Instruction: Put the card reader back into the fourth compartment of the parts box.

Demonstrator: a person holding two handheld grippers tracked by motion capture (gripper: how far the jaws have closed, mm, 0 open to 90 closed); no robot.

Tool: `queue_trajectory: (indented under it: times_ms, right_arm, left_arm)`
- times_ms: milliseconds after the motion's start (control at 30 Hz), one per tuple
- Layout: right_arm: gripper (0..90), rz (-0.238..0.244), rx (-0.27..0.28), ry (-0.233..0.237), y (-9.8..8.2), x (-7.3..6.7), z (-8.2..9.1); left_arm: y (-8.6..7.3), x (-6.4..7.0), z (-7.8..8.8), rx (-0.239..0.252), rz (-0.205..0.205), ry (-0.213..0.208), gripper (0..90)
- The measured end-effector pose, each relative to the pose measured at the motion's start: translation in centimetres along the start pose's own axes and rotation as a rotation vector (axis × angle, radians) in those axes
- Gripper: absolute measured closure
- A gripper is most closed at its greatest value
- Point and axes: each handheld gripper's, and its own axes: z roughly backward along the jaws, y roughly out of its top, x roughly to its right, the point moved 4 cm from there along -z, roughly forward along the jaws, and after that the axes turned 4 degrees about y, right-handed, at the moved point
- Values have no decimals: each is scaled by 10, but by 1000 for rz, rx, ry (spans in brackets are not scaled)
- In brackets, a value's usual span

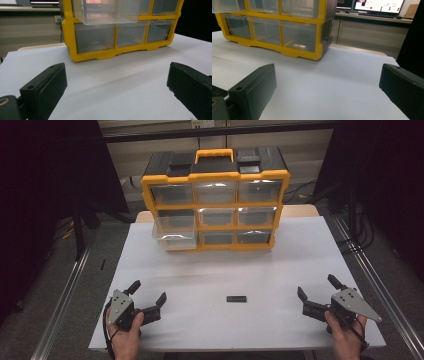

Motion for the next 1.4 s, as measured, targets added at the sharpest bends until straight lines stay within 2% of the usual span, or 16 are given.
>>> queue_trajectory:
  times_ms: [100, 167, 267, 300, 333, 367, 400, 633, 667, 733, 833, 967, 1133, 1167, 1233, 1400]
  right_arm:
    - [9, -2, -7, 7, -1, -1, 1]
    - [9, -1, -9, 7, -1, 0, 1]
    - [6, -5, -16, 7, -2, 1, 1]
    - [6, -4, -16, 10, -2, 1, 1]
    - [6, -4, -16, 10, -2, 1, 1]
    - [5, -4, -13, 19, -2, 1, 1]
    - [4, -6, -12, 21, -2, 1, 1]
    - [4, -19, -10, 44, -3, 0, 1]
    - [4, -23, -12, 45, -3, 1, 1]
    - [4, -26, -11, 47, -4, 1, 1]
    - [5, -42, -11, 54, -4, -1, 1]
    - [6, -31, 4, 45, -1, -3, 3]
    - [7, -27, 5, 37, -1, -4, 4]
    - [7, -26, 4, 37, -1, -4, 4]
    - [7, -27, 3, 41, -1, -4, 4]
    - [7, -31, 3, 44, -2, -3, 3]
  left_arm:
    - [0, 0, 0, -3, -3, 1, 29]
    - [0, 0, 0, -14, -15, -11, 27]
    - [1, 2, -2, -34, -2, -43, 26]
    - [1, 2, -3, -42, 7, -65, 26]
    - [1, 2, -3, -42, 7, -65, 27]
    - [1, 4, -3, -58, 22, -119, 31]
    - [1, 5, -4, -71, 11, -135, 30]
    - [2, 8, -11, -88, 22, -160, 30]
    - [2, 9, -13, -88, 5, -146, 28]
    - [3, 10, -14, -85, 7, -139, 28]
    - [2, 13, -16, -99, 5, -155, 27]
    - [4, 21, -16, -105, -33, -194, 22]
    - [5, 30, -20, -110, -42, -230, 16]
    - [5, 33, -23, -112, -46, -256, 16]
    - [6, 36, -28, -116, -43, -280, 18]
    - [9, 44, -38, -134, -64, -307, 22]
